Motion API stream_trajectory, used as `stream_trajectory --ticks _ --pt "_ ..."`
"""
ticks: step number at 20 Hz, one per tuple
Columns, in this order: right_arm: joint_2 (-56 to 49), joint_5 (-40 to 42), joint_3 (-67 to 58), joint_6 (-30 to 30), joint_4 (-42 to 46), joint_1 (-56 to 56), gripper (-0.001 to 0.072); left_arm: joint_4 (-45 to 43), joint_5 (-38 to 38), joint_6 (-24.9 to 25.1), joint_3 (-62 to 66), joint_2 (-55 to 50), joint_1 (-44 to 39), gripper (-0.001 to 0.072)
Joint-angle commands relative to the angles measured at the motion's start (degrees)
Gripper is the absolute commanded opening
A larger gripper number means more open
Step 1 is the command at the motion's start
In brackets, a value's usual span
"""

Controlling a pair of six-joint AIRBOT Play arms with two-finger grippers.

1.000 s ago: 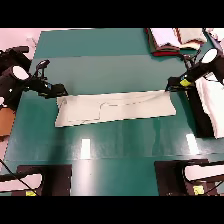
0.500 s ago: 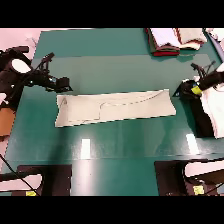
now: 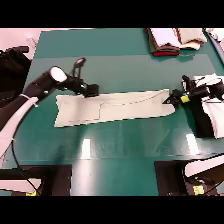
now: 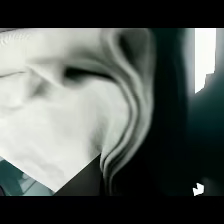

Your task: Fold the shirts.

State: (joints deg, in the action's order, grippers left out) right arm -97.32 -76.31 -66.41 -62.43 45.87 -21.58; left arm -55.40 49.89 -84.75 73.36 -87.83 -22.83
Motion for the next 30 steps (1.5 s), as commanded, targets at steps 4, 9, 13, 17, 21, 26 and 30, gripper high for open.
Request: stream_trajectory --ticks 4,9,13,17,21,26,30 --pt "6.6 -3.8 -10.2 0.5 -4.3 5.0 0.0017 0.2 -4.9 -0.9 7.2 -9.1 -7.8 0.0024" --pt "15.9 -4.0 -21.3 -4.8 -4.2 11.3 0.0017 0.6 -4.9 -1.0 12.4 -16.2 -9.7 0.0024" --pt "16.8 -4.2 -28.1 -8.2 -4.3 19.4 0.0017 2.9 -6.5 -0.9 14.4 -18.9 -10.3 0.0024" --pt "16.8 -2.1 -30.8 -8.8 -4.2 26.3 0.0017 3.9 -7.0 -0.7 16.4 -19.0 -10.1 0.0024" --pt "16.6 -0.3 -31.0 -10.8 -4.5 31.6 0.0017 -0.9 2.6 -1.3 22.0 -18.9 -6.1 0.0024" --pt "13.2 7.5 -31.0 -11.1 -6.3 45.0 0.0018 -11.3 8.2 -4.0 23.9 -7.2 7.2 0.0024" --pt "3.7 21.5 -31.1 -3.5 -18.1 59.3 0.0086 -19.8 10.5 -3.8 23.9 7.6 19.3 0.0024"
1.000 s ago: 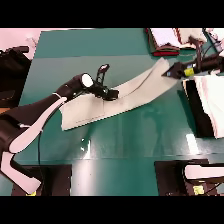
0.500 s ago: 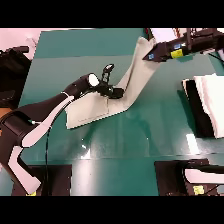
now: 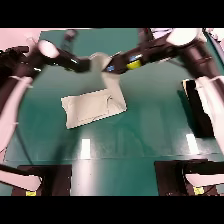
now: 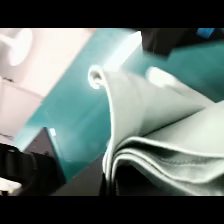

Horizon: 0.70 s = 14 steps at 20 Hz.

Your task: Fold the shirts.

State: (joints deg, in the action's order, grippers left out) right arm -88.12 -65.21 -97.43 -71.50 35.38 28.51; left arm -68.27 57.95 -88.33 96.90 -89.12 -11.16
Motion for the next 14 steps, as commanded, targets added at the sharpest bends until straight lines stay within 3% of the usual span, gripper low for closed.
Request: stream_trajectory --ticks 1,2,7,11,13,14 --pt "-8.7 13.7 -1.1 7.6 -10.3 12.6 0.0311 -7.9 2.6 -0.2 0.3 12.0 10.2 0.0025" --pt "-11.6 14.7 -3.4 7.6 -10.1 14.9 0.0401 -8.1 2.7 -0.2 0.3 14.4 12.1 0.0025" --pt "-14.3 7.1 -10.3 5.1 1.2 12.2 0.0379 -8.2 2.8 0.8 0.3 19.4 12.7 0.0024" --pt "-8.0 -0.4 -0.3 -1.0 14.6 0.0 0.0380 -8.3 2.4 1.6 -0.7 19.1 6.8 0.0024" --pt "-6.3 -3.4 5.8 -2.7 17.4 -7.1 0.0392 -8.3 2.7 1.9 -0.8 18.4 3.9 0.0025" --pt "-5.9 -3.5 9.2 -3.5 16.5 -10.6 0.0437 -8.2 2.7 1.9 -0.8 18.1 2.6 0.0025"
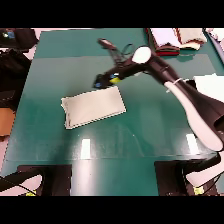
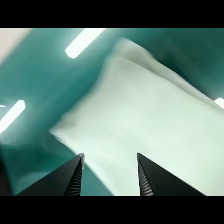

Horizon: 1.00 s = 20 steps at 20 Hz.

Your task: Fold the shirts.

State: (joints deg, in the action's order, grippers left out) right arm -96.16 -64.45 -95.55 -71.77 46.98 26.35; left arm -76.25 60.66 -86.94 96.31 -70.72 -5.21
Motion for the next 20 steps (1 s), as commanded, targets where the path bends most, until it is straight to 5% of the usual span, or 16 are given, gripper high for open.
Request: stream_trajectory --ticks 1,9,11,14,16,17,18,20 --pt "1.8 -4.2 10.1 -3.9 4.3 -11.6 0.0585 -0.3 -0.1 0.5 -0.2 -0.9 -4.3 0.0025" --pt "-8.3 -3.9 15.2 -3.8 -6.9 -13.7 0.0614 0.3 0.3 0.5 -0.2 -4.2 -6.6 0.0025" --pt "-11.3 -3.2 12.2 -3.8 -7.0 -10.6 0.0515 0.4 0.3 0.5 -0.2 -4.2 -6.6 0.0025" --pt "-16.1 -2.2 5.9 -3.8 -9.0 -5.4 0.0493 0.8 0.4 0.4 -0.2 -4.2 -6.6 0.0025" --pt "-19.2 -0.9 1.1 -3.6 -12.3 -2.7 0.0309 2.3 0.4 0.4 -0.2 -4.2 -6.6 0.0025" --pt "-20.3 0.5 -1.3 -3.6 -12.7 -1.6 0.0106 3.5 0.4 0.4 -0.2 -4.2 -6.6 0.0025" --pt "-20.6 2.5 -3.1 -3.6 -12.4 -0.9 0.0018 4.5 0.4 0.5 -0.2 -4.2 -6.6 0.0024" --pt "-19.5 5.1 -6.3 -3.7 -11.8 -1.2 0.0017 4.4 0.4 0.5 -0.2 -4.2 -7.9 0.0024"
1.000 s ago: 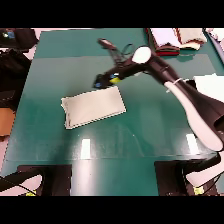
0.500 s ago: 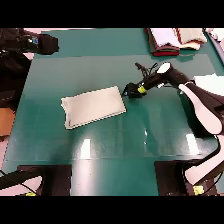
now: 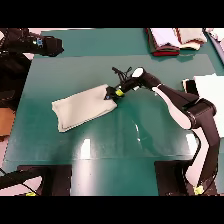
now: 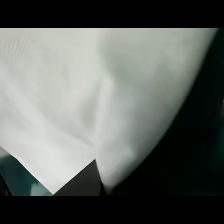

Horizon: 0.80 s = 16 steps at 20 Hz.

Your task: Fold the shirts.

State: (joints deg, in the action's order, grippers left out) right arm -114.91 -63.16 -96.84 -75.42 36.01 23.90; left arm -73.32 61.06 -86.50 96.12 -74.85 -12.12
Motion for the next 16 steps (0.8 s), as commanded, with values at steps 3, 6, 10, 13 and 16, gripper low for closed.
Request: stream_trajectory --ticks 3,6,10,13,16 --pt "4.3 2.9 -8.6 -1.0 7.4 -4.1 0.0017 1.2 -0.4 1.7 0.0 0.0 -5.6 0.0024" --pt "11.7 -1.8 -8.9 -3.2 17.0 -15.2 0.0018 1.2 -1.5 1.7 0.0 0.0 -9.9 0.0024" --pt "20.4 -9.4 -8.9 -4.1 25.8 -33.9 0.0017 1.4 -3.2 1.5 0.0 0.0 -13.1 0.0025" --pt "24.4 -10.2 -8.9 -4.1 26.1 -47.6 0.0017 1.8 -4.5 1.1 0.0 0.0 -13.5 0.0025" --pt "25.6 -9.1 -8.9 -4.9 25.5 -58.8 0.0018 1.8 -5.2 -0.6 0.0 0.0 -13.5 0.0025"
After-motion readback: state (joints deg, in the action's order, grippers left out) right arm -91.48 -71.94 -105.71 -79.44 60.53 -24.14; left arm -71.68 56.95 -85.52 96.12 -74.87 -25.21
